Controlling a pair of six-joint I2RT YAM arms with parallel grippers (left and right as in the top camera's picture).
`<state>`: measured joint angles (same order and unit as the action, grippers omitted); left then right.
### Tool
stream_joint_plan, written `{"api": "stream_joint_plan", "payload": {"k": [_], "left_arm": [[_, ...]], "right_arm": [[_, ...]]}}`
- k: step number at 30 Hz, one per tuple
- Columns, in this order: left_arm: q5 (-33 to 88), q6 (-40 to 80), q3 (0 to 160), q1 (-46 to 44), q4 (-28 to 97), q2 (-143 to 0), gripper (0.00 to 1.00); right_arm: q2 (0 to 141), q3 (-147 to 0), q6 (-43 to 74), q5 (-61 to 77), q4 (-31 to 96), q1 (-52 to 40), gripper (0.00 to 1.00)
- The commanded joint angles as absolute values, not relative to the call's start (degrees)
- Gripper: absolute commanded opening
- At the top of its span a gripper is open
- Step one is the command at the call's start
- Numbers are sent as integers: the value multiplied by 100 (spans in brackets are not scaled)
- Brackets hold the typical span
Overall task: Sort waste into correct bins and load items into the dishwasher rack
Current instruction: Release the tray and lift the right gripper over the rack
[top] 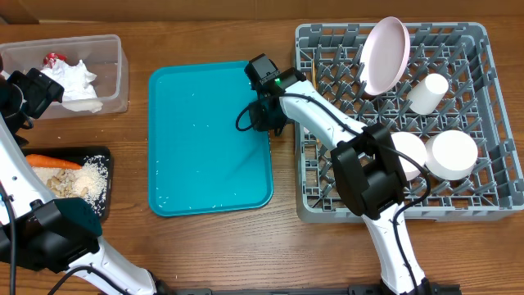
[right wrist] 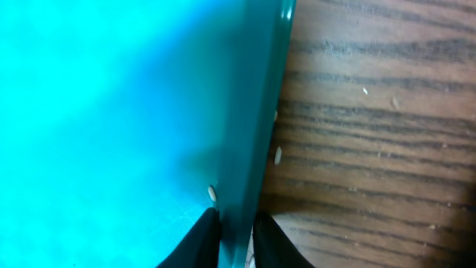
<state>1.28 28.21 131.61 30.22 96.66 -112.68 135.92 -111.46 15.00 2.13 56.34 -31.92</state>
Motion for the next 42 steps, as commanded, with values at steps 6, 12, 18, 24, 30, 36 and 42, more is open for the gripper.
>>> {"api": "stream_joint_plan", "payload": {"k": [6,12,18,24,30,36,42], "left_arm": [[106,2875,13128,3026,9677,-11314,100],[106,2875,13128,3026,9677,-11314,100],[106,2873,13128,3026,9677,-11314,100],[106,2875,13128,3026,9677,-11314,100],[106,2873,13128,3026,9677,-11314,100],[106,2875,13128,3026,9677,-11314,100],[106,2875,13128,3026,9677,-11314,100]], "right_arm": [[13629,-11977,1531,161,6447,-3212,45],[13552,-13393,2139,8,7708,-3177,52],[13275,-15047,2475,-113,9126,-3146,55],[12322,-15740,2679,-419,9706,-3146,60],[10914,-14936,2663,-305,9708,-3151,100],[8718,-11915,3505,-845,9703,-3175,100],[7566,-10350,3946,-766,9703,-3175,100]]}}
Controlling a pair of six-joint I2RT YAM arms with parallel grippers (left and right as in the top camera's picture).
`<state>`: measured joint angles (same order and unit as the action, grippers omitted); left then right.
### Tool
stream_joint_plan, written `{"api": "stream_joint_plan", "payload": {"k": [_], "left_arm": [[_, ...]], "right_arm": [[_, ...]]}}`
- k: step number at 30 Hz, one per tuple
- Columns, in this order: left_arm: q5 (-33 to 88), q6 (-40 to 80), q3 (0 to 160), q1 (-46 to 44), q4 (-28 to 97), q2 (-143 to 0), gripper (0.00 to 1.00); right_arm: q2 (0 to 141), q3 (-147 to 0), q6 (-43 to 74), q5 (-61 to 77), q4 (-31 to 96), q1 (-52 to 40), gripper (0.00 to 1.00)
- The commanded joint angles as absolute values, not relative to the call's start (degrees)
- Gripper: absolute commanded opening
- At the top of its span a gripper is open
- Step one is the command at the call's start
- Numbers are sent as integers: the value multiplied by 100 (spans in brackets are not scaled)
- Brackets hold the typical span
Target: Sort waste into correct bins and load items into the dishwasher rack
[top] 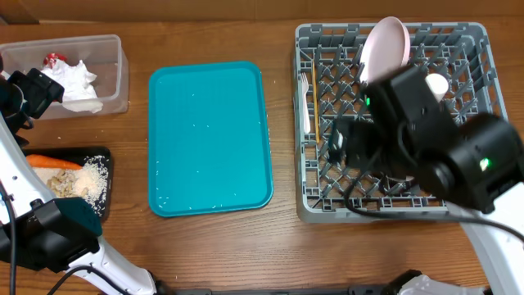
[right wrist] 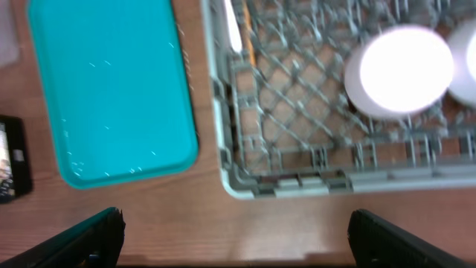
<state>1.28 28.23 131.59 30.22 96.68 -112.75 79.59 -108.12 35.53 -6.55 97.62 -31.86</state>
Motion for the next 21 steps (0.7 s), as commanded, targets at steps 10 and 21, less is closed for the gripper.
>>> {"api": "stream_joint_plan", "payload": {"k": [10,21], "left_arm": [[106,2873,13128,3024,9677,-11314,100],[106,2873,13128,3026,9677,-11314,100]], "right_arm": [[7489,-10252,3642,-987,9703,-3175,100],[6864,-8812,3347,-1197,8200,-2567,100]]}}
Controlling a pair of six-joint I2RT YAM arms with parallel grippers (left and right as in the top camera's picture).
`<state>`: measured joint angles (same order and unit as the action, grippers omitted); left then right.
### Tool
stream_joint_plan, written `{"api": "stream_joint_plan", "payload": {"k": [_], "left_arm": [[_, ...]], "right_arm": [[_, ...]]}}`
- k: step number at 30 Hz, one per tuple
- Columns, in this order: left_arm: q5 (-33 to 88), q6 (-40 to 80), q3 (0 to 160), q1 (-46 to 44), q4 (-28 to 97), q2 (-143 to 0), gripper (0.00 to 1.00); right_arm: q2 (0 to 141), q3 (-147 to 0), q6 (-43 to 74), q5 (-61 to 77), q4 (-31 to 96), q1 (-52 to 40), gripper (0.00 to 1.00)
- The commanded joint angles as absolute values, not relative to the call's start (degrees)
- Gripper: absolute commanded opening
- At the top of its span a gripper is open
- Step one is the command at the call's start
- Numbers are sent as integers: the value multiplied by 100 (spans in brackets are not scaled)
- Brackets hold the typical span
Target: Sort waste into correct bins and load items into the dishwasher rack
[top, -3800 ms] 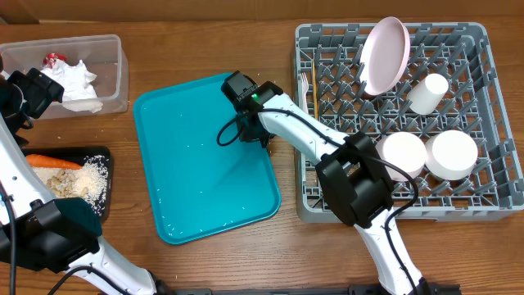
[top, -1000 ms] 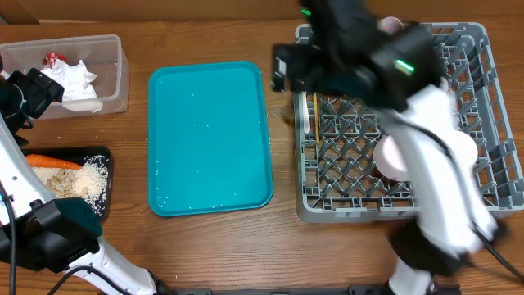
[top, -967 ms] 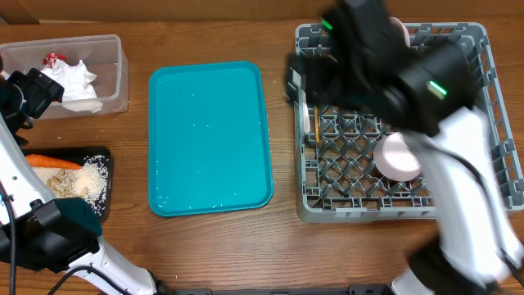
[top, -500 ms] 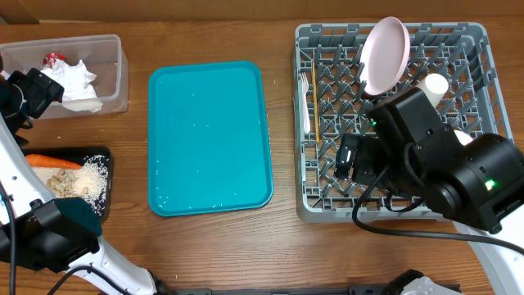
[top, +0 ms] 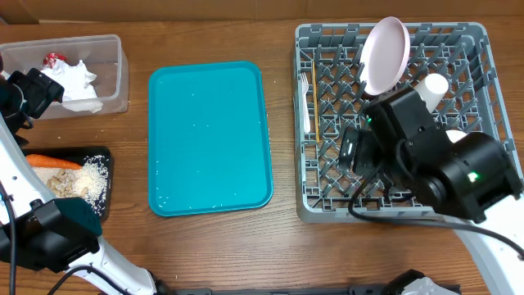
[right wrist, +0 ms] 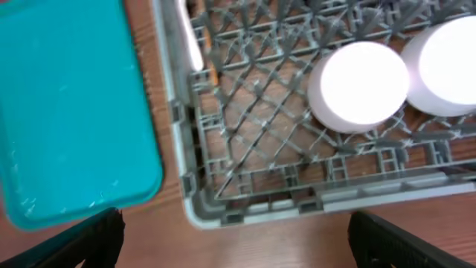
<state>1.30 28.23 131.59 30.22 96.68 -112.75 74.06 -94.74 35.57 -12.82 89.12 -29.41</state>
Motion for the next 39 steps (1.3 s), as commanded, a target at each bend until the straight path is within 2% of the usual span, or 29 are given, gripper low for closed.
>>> {"api": "stream_joint_plan", "payload": {"k": [1,5,10,16,23,29,33,39], "left_arm": [[106,2875,13128,3024,9677,-11314,100],[106,2875,13128,3024,9677,-11314,100],[106,2873,13128,3026,9677,-11314,100],[106,2873,13128,3026,9677,-11314,100],[106,2875,13128,3026,9677,-11314,100],[106,2875,13128,3026,9677,-11314,100],[106,2875,13128,3024,9677,-11314,100],[106,2873,13128,3026,9677,-11314,100]], "right_arm": [[6641,-8449,3063,-897,7712,-2399,100],[5579,-6643,2018,370,5695,-1619,100],[4272,-4587,1966,779,4062,-792,100],[2724,-2633,1966,1236,2569,-272,100],[1420,-1011,1946,1483,1048,78,100],[521,-104,1946,1466,82,200,100],[86,-47,1890,1234,189,213,100],[12,-47,757,1135,381,244,100]]}}
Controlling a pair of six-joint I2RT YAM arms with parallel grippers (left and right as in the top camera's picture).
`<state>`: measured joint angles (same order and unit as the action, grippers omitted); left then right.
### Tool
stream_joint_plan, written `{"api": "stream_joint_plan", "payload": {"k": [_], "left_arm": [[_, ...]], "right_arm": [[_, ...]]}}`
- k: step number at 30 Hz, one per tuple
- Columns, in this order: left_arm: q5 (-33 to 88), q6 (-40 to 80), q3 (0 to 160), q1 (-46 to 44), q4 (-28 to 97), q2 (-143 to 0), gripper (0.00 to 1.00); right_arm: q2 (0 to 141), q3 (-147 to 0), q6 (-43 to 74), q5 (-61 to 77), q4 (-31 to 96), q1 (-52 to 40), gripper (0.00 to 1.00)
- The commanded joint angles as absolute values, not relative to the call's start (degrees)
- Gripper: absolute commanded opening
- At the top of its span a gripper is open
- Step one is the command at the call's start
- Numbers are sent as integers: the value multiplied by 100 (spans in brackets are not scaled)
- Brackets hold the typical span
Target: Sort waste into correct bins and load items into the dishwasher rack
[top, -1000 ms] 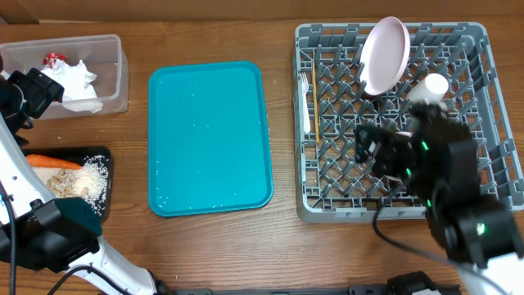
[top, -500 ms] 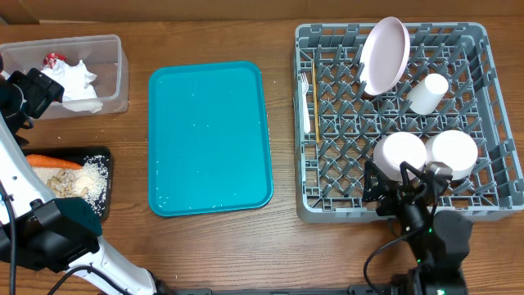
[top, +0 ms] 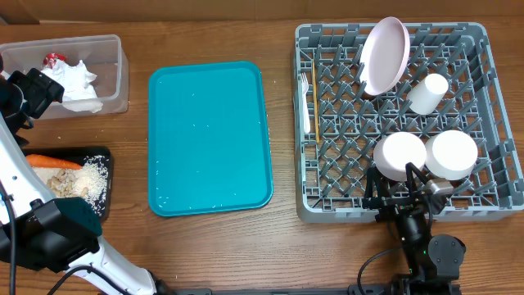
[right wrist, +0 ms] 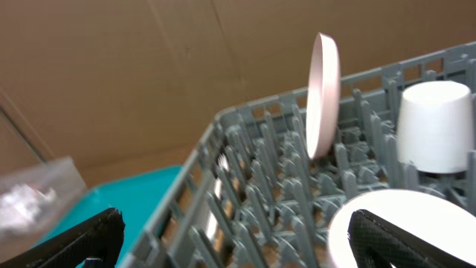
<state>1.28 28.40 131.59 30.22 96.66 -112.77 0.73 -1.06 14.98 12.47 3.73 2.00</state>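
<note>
The empty teal tray (top: 209, 139) lies flat in the middle of the table, dotted with a few rice grains. To its right stands the grey dishwasher rack (top: 311, 209), holding a pink plate (top: 385, 56) on edge, a white cup (top: 428, 93), two upturned white bowls (top: 401, 156) and cutlery (top: 305, 98). My right gripper (top: 405, 190) is low at the rack's front edge. In the wrist view it (right wrist: 238, 246) is open and holds nothing, facing across the rack (right wrist: 245, 186) at the plate (right wrist: 323, 97). My left gripper (top: 37, 88) hangs by the trash bin; its jaws do not show.
A clear bin (top: 110, 78) with crumpled paper and a red scrap stands at the back left. A black container (top: 102, 156) with carrot and rice lies at the left edge. Cardboard walls close off the back.
My right arm was high over the rack's front part, looking down. It is now folded low at the table's front edge, looking level across the rack. The gripper stayed open. Nothing else moved.
At first my right gripper was shut on the teal tray's right edge. Then it was open and raised above the rack, with the tray lying flat on the table. After that it hung over the rack's front, and now it sits low in front of the rack.
</note>
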Motion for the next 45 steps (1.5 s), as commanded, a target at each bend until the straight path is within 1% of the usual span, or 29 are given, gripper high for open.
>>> {"api": "stream_joint_plan", "payload": {"k": [1,3,7,39,45], "left_arm": [[106,2875,13128,3026,9677,-11314,100],[106,2873,13128,3024,9677,-11314,100],[106,2875,13128,3024,9677,-11314,100],[106,2875,13128,3022,9677,-11314,100],[106,2875,13104,2803,9660,-11268,100]], "right_arm": [[12,-47,600,1107,384,244,100],[12,-47,412,982,392,244,100],[12,-47,403,711,427,244,100],[14,-47,408,733,416,244,100],[14,-47,408,735,416,244,100]]}}
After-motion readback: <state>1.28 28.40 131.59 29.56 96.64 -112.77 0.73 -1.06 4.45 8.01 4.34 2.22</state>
